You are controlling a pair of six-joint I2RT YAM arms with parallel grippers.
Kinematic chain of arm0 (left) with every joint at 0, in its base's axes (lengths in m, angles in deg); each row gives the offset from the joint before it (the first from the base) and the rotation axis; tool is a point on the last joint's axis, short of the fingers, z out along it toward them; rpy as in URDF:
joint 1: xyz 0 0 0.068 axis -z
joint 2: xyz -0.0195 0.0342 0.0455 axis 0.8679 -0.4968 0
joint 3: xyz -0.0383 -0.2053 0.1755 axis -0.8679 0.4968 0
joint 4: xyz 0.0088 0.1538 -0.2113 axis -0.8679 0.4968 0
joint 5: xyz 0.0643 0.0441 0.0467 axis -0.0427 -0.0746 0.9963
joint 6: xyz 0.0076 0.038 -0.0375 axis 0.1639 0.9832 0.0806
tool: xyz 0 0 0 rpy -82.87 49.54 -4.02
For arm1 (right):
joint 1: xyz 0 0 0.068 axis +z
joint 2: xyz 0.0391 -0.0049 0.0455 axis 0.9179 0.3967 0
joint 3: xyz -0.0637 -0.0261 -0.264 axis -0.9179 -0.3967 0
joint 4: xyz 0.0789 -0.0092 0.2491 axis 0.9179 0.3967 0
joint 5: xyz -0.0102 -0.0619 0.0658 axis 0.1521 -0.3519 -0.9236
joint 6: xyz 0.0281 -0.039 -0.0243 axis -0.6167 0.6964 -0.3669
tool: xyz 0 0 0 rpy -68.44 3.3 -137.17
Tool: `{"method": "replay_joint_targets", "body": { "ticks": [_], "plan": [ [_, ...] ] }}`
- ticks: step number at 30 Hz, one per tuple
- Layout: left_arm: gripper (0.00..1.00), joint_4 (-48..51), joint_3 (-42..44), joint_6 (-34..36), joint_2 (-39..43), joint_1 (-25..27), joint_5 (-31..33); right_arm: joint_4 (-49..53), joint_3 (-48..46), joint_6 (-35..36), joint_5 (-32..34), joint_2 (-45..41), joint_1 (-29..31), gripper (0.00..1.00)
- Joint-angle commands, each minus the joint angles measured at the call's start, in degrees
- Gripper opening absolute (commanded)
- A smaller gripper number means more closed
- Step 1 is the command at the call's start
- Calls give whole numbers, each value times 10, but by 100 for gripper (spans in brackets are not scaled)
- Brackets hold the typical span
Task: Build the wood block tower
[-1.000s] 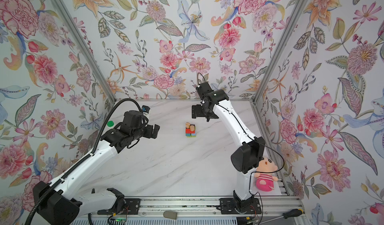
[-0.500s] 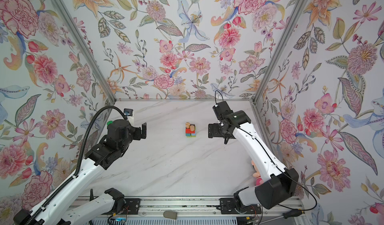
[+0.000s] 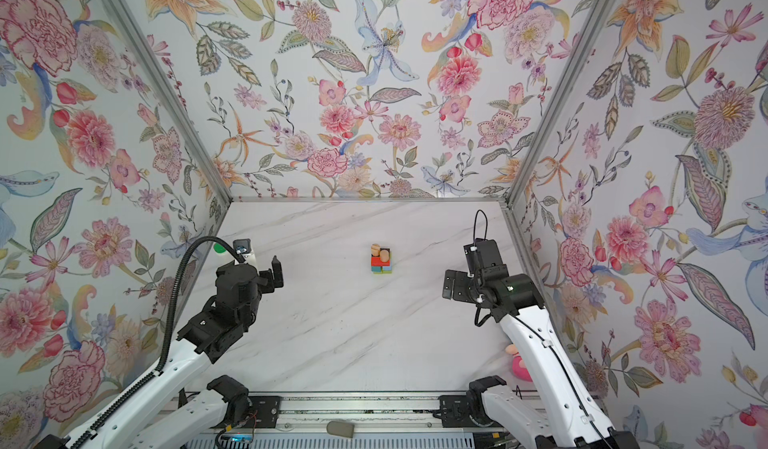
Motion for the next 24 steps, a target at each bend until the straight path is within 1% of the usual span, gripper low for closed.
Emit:
{"method": "replay_joint_targets", "body": {
  "ticks": [1,4,7,9,12,16,17,18,20,22,24],
  "plan": [
    [99,-87,26,44,-19,-6,79,-79,-50,42,20,-53,1,99],
    [99,-168,67,76,-39,-6,138,-142,-99,72,9,-130,3,99],
    [99,-263,111,97,-47,-19,143,-203,-149,104,18,-200,3,99],
    [99,-333,145,100,-49,-34,143,-230,-179,125,29,-224,3,99],
    [99,-434,195,108,-66,-56,138,-271,-235,151,51,-226,2,99],
    [99,-495,211,160,-110,-80,126,-369,-322,167,76,-232,-2,99],
    [99,-511,216,169,-120,-88,123,-393,-323,181,71,-233,-7,99],
    [99,-527,223,169,-127,-99,116,-417,-327,184,85,-235,-9,99],
    [99,-559,244,136,-142,-133,96,-476,-348,183,130,-227,-14,99],
    [99,-582,253,100,-159,-165,77,-536,-371,181,140,-201,-22,99],
    [99,-629,280,100,-187,-179,57,-604,-399,165,149,-157,-31,99]
  ]
}}
